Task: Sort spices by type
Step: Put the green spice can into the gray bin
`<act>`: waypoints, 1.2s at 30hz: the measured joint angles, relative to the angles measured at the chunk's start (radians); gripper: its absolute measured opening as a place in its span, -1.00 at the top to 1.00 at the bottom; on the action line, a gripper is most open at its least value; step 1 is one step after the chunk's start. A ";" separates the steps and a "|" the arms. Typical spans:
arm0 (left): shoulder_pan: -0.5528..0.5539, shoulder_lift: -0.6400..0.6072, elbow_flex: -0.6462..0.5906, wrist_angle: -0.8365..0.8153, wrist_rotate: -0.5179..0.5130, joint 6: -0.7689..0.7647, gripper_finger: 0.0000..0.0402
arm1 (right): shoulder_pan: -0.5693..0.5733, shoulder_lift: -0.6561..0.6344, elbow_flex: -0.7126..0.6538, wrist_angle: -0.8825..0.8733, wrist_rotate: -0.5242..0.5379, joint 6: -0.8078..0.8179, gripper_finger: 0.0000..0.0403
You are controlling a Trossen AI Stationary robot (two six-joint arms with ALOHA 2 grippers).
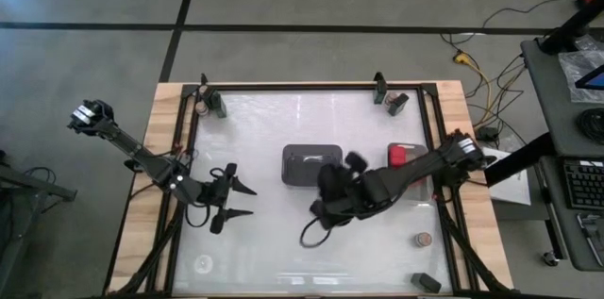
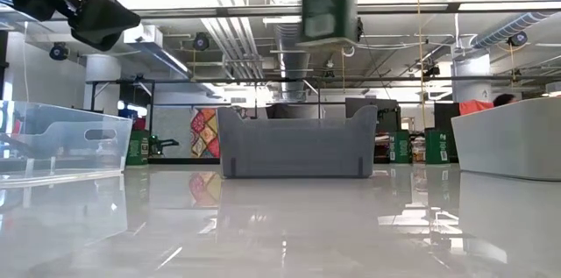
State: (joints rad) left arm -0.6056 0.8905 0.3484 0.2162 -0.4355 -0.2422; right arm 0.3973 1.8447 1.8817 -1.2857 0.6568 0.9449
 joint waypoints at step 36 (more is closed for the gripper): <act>-0.070 0.254 -0.050 0.159 -0.184 -0.162 -0.19 | -0.240 0.069 -0.271 0.234 -0.024 0.622 0.35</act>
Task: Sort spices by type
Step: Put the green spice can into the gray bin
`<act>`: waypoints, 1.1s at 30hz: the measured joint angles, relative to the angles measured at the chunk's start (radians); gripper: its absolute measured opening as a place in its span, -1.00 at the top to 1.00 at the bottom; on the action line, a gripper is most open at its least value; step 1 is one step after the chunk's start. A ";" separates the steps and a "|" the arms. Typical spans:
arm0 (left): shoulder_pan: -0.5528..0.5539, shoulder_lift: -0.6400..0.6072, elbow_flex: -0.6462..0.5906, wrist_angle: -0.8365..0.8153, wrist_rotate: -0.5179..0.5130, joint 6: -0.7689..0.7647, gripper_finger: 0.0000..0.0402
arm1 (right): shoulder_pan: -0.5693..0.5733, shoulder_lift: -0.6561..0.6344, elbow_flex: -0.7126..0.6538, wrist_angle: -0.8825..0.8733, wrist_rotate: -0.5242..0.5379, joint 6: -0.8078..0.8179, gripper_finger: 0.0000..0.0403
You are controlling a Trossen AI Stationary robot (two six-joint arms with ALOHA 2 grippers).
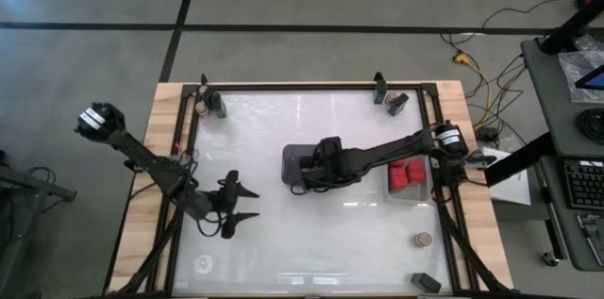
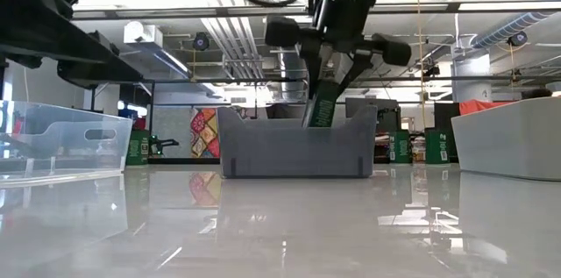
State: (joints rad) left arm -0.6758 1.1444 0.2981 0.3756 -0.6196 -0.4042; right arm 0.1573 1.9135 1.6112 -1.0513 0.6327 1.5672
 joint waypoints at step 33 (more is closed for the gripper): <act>0.002 -0.013 0.000 0.007 -0.002 0.062 -0.19 | -0.065 0.034 -0.008 -0.092 -0.058 0.065 0.34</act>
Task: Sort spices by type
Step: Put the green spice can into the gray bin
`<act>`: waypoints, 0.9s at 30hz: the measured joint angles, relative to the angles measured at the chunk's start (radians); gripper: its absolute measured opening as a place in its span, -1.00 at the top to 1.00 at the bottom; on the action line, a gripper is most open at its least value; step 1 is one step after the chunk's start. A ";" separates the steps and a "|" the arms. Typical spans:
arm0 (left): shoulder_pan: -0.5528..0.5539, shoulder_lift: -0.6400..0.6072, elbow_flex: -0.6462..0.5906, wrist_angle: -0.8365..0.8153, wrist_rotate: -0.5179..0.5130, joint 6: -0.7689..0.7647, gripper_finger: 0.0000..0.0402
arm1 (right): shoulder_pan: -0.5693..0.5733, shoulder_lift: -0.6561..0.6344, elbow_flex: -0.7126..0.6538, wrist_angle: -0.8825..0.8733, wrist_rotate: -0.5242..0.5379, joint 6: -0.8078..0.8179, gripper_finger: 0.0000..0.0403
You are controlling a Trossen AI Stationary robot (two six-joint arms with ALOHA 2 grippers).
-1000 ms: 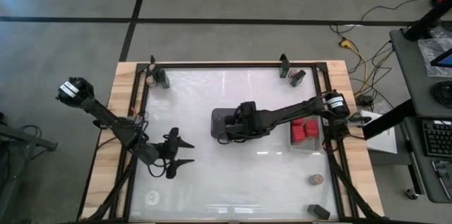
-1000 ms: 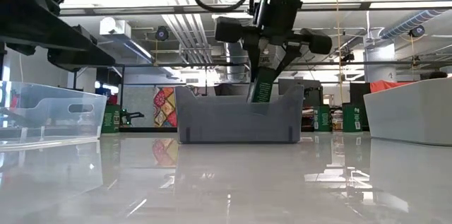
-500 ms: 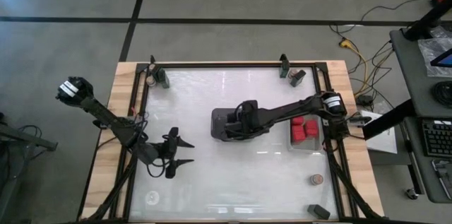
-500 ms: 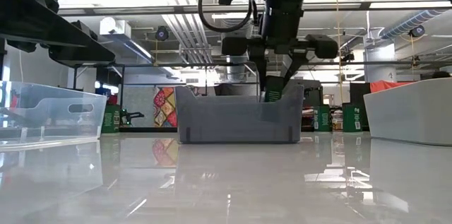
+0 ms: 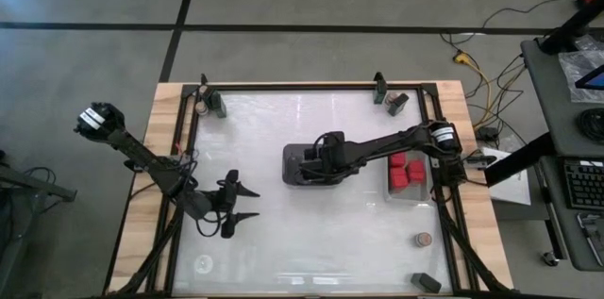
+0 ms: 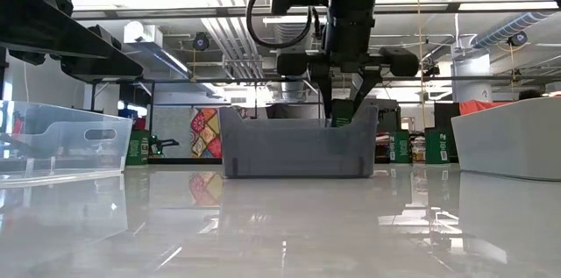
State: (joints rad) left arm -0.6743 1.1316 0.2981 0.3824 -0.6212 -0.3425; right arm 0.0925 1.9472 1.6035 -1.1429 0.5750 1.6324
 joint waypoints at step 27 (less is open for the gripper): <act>0.000 -0.002 0.000 0.008 0.001 0.016 -0.19 | -0.006 0.054 0.002 0.019 -0.060 -0.037 0.25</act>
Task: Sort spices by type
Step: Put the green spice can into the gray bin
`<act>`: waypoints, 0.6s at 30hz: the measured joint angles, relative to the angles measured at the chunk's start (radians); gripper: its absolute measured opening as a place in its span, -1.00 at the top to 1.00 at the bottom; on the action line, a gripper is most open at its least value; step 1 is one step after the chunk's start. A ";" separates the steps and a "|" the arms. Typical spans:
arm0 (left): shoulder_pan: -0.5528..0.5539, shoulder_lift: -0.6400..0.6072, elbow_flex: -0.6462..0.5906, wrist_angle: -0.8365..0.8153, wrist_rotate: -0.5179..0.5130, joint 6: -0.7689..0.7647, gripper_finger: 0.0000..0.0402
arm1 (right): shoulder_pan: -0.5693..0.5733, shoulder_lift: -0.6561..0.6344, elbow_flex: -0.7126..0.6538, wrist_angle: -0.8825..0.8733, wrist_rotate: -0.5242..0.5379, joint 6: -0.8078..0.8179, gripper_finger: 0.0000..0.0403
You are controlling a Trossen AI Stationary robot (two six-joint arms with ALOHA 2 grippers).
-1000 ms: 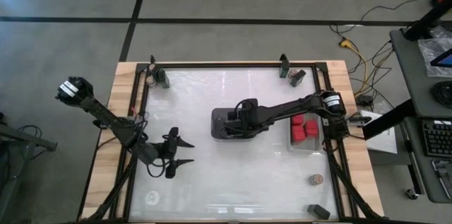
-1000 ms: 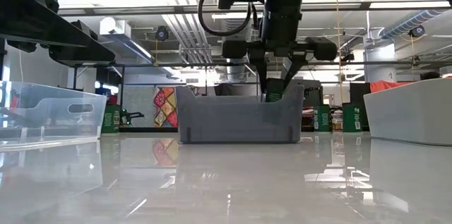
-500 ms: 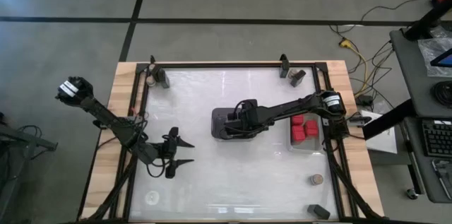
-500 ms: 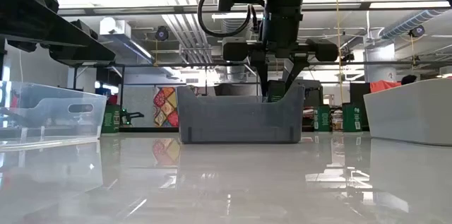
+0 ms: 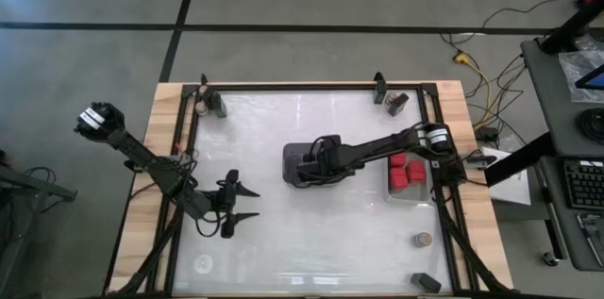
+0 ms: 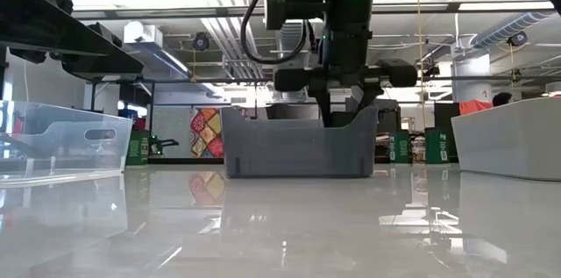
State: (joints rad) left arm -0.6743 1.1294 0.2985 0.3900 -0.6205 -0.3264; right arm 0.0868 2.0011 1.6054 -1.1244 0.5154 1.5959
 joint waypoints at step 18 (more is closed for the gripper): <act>0.000 0.000 0.000 -0.004 0.001 0.001 -0.19 | 0.000 -0.049 0.052 -0.071 0.035 -0.061 0.02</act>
State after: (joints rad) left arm -0.6743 1.1297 0.2985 0.3865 -0.6198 -0.3257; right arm 0.0872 1.9520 1.6571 -1.1958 0.5503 1.5350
